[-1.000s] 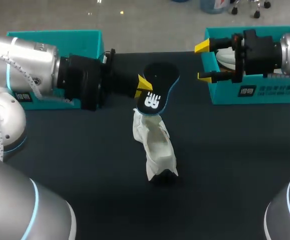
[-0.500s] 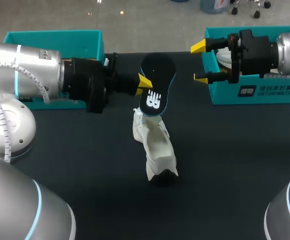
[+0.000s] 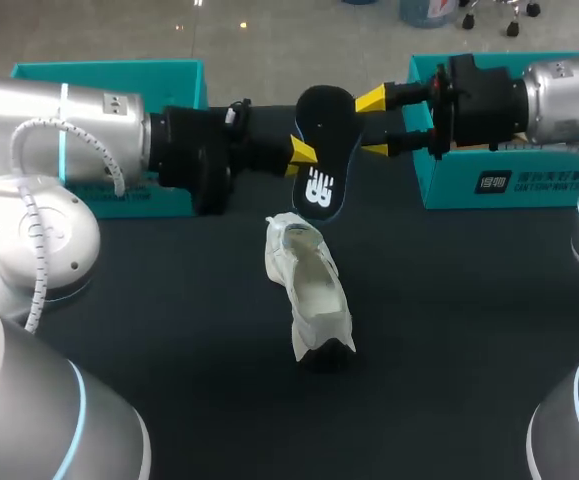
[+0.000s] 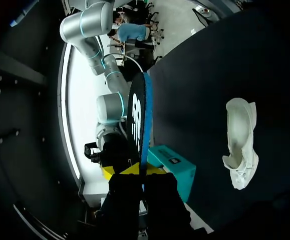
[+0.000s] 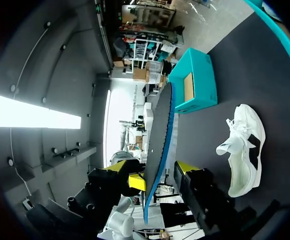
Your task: Take the shoe out of the shoebox, open the shoe tongue, remove and reinsert the insole, then place the shoe into the shoebox
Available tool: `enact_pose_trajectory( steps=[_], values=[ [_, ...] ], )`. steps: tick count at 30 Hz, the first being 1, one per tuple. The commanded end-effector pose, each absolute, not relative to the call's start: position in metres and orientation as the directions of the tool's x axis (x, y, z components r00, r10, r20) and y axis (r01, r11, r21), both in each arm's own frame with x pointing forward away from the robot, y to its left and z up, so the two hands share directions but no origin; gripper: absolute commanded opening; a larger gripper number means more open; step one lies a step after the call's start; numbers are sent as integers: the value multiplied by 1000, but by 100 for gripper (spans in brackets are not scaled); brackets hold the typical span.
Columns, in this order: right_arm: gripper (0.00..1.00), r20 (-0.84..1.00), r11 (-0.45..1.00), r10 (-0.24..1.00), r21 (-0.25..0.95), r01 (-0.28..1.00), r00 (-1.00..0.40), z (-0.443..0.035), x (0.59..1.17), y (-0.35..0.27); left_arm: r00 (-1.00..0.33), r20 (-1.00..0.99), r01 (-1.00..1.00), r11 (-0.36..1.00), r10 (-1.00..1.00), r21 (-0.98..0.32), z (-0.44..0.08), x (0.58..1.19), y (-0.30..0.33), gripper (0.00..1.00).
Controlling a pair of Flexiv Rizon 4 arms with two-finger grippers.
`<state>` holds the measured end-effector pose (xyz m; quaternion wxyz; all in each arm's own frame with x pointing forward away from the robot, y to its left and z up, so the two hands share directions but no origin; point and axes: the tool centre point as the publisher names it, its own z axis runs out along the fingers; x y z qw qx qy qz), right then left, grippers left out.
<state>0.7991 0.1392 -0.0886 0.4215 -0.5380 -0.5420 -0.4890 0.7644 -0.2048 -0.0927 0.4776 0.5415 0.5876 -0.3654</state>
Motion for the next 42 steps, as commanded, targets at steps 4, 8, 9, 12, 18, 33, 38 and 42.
enact_pose_trajectory(
  steps=[4, 8, 9, 12, 18, 33, 38, 42],
  values=[
    [47, 985, -51, 161, 69, 996, -60, -94, 804, 151, 45, -961, 983, 158, 272, 90, -97, 775, -220, 0],
    [31, 986, -50, 157, 63, 997, -54, -96, 804, 153, 41, -964, 983, 164, 261, 86, -97, 774, -223, 0],
    [21, 986, -50, 156, 61, 997, -53, -96, 804, 154, 37, -965, 983, 166, 259, 82, -98, 774, -223, 0],
    [0, 987, -55, 153, 57, 997, -48, -98, 805, 154, 39, -964, 983, 164, 262, 84, -100, 773, -224, 0],
    [0, 987, -72, 153, 53, 996, -41, -101, 806, 153, 42, -959, 983, 162, 281, 90, -102, 769, -222, 43],
    [0, 981, -81, 195, 22, 996, -6, -121, 814, 148, 50, -851, 986, 108, 523, 124, -84, 774, -200, 100],
    [0, 981, -77, 192, 10, 997, 5, -128, 814, 150, 4, -785, 987, 125, 619, 103, -80, 773, -198, 100],
    [0, 980, -67, 199, 0, 998, 13, -133, 812, 152, -59, -735, 986, 155, 675, 63, -78, 773, -196, 100]
  ],
)
